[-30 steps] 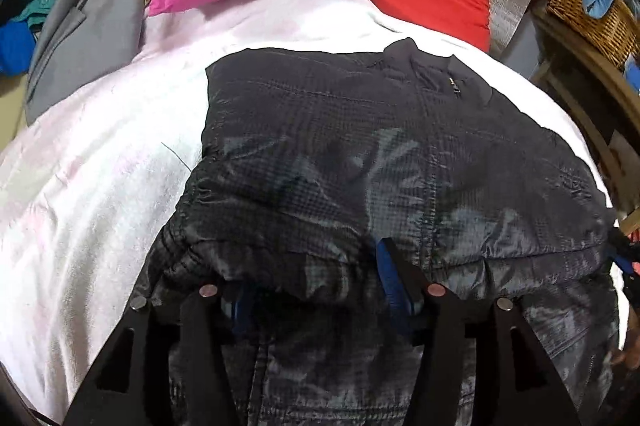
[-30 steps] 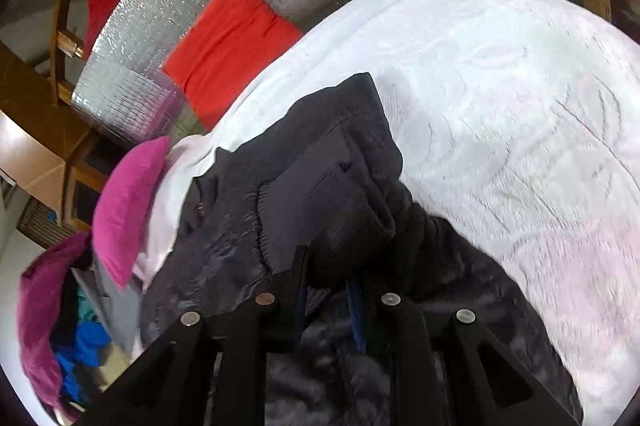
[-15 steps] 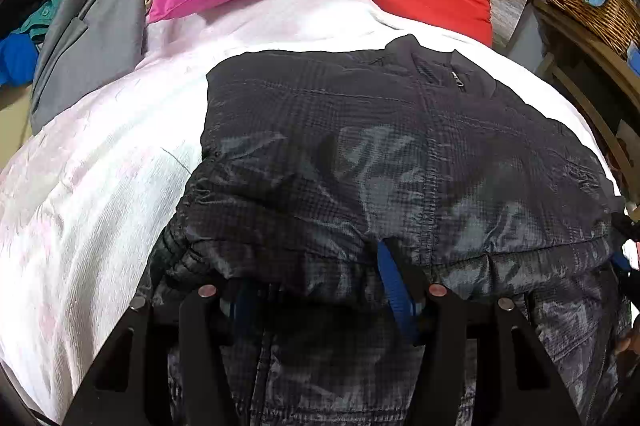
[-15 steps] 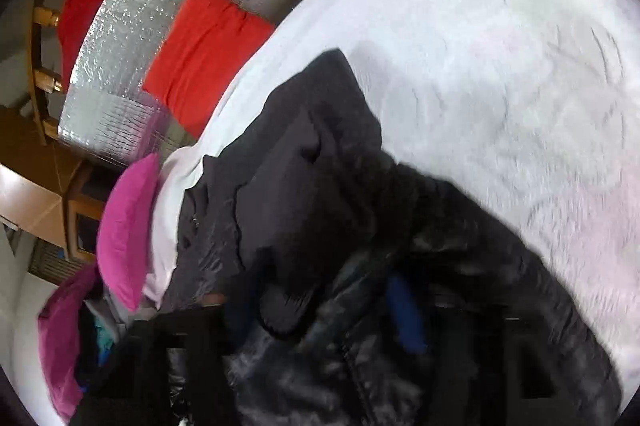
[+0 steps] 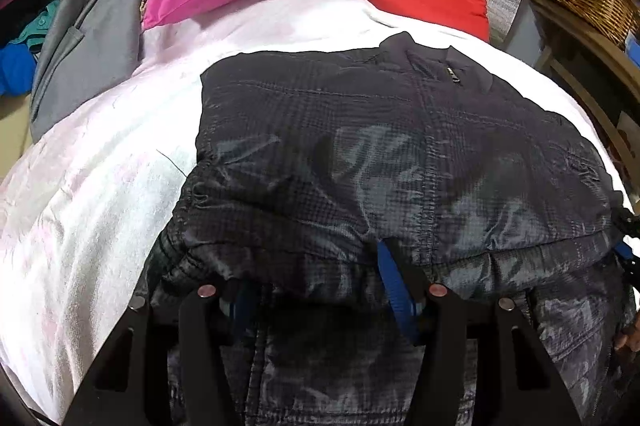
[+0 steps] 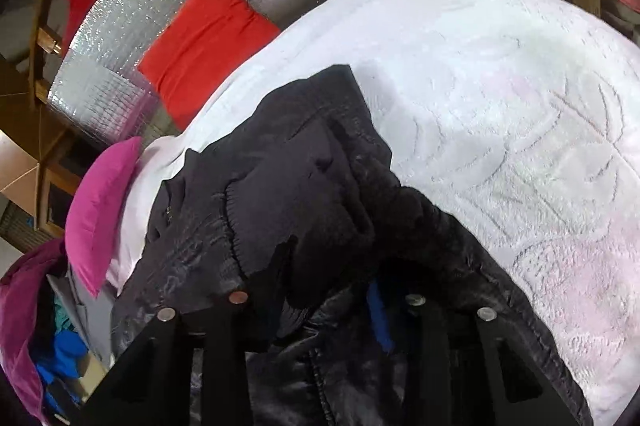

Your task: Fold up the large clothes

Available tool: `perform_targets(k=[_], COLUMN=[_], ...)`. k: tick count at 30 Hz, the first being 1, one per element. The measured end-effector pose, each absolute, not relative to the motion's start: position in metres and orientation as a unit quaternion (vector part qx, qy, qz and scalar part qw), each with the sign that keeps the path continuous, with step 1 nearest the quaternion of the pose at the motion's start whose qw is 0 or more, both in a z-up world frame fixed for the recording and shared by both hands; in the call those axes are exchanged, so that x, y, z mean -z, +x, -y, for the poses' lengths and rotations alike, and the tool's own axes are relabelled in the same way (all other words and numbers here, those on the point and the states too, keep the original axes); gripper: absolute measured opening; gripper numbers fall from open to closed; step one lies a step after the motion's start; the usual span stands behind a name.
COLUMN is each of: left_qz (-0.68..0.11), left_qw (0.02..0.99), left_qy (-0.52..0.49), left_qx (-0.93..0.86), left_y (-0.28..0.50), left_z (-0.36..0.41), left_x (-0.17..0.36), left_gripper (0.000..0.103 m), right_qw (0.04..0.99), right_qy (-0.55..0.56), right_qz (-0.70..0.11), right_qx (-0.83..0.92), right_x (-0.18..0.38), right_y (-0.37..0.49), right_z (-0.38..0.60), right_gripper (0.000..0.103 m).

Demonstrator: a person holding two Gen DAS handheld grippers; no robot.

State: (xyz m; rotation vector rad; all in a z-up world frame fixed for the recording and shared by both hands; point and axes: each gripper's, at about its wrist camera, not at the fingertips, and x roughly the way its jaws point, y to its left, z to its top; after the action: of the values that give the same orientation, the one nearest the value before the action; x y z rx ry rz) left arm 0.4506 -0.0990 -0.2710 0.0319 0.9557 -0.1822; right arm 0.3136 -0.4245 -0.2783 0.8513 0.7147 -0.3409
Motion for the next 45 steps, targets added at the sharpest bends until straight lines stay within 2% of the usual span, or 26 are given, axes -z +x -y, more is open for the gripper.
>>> perform_targets(k=[6,15,25,34,45], left_qz=[-0.452,-0.427,-0.427,-0.439,-0.422], left_qw=[0.887,0.897,0.896,0.897,0.906], left_qy=[0.025,0.064,0.088,0.032,0.015], left_qx=[0.087,0.098,0.081,0.053,0.031], left_y=[0.442,0.407,0.36,0.312,0.252], left_z=[0.099,0.094,0.064,0.014,-0.008], left_x=[0.269,0.258,0.266,0.272,0.275], left_gripper=[0.059,0.059,0.061,0.062,0.062], right_qw=[0.831,0.884,0.888,0.881,0.877], right_qy=[0.43,0.356,0.348,0.359,0.362], right_qz=[-0.331,-0.292,-0.29,-0.297,-0.31], right_qx=[0.12,0.076,0.079,0.082,0.068], right_x=[0.265,0.232,0.232,0.241,0.251], right_y=[0.278,0.208,0.147,0.12,0.107], right_z=[0.424,0.394,0.384,0.39,0.389], right_gripper=[0.055,0.061,0.062,0.062,0.062])
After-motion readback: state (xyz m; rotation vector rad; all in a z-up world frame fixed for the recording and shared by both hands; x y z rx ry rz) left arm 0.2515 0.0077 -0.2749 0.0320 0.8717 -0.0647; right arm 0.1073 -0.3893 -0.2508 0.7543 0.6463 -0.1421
